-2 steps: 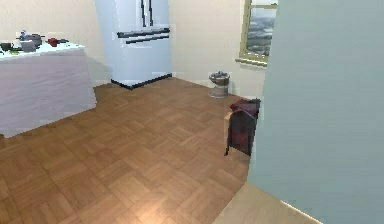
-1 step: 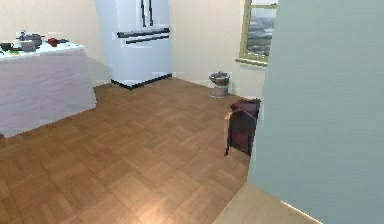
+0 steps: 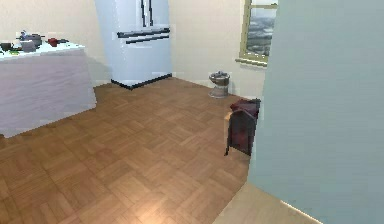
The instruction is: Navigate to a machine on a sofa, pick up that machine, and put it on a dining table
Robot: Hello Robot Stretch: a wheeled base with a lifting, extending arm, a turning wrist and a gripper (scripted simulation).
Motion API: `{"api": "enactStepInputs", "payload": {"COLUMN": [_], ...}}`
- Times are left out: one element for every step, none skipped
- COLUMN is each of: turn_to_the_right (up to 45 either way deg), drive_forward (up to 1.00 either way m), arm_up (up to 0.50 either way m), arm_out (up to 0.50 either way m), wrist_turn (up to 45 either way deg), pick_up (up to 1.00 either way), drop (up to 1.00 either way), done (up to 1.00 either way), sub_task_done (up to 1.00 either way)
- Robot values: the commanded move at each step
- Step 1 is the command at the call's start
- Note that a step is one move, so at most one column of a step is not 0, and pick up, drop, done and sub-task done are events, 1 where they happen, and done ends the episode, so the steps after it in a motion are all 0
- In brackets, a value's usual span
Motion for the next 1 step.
{"api": "enactStepInputs", "payload": {"turn_to_the_right": [0.0], "drive_forward": [0.00], "arm_up": [0.00], "arm_out": [0.00], "wrist_turn": [45.0], "pick_up": [0.00], "drop": [0.00], "done": [0.00], "sub_task_done": [0.00]}}
